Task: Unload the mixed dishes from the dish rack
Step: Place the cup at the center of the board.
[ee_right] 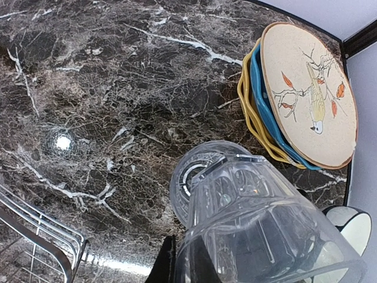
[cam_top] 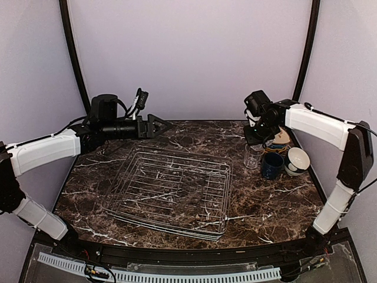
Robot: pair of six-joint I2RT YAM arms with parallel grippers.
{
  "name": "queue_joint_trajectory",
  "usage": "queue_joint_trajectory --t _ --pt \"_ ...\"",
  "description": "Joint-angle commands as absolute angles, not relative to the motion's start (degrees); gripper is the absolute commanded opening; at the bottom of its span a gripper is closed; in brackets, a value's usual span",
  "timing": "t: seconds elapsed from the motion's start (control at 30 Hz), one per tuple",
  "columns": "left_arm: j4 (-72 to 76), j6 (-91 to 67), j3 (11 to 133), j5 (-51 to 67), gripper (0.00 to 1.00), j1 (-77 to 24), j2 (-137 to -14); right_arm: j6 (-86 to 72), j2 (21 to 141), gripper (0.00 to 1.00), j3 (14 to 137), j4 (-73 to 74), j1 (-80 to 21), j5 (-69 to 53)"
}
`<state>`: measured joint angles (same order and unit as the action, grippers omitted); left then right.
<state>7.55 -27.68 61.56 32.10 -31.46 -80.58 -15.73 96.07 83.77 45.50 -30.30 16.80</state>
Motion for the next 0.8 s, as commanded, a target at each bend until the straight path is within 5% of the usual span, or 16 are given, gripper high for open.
queue_joint_trajectory --t 0.0,0.63,0.77 --pt "7.21 -27.7 62.34 32.38 0.99 -31.38 -80.42 -14.34 97.86 0.0 86.16 45.48 -29.65 18.65" --pt "7.03 -27.69 62.49 32.55 0.99 -31.38 -81.05 -15.38 104.37 0.0 86.66 46.14 -28.46 18.08" --pt "6.95 -27.53 62.52 32.43 0.99 -31.38 -81.03 -15.51 104.15 0.16 86.77 46.2 -28.48 18.03"
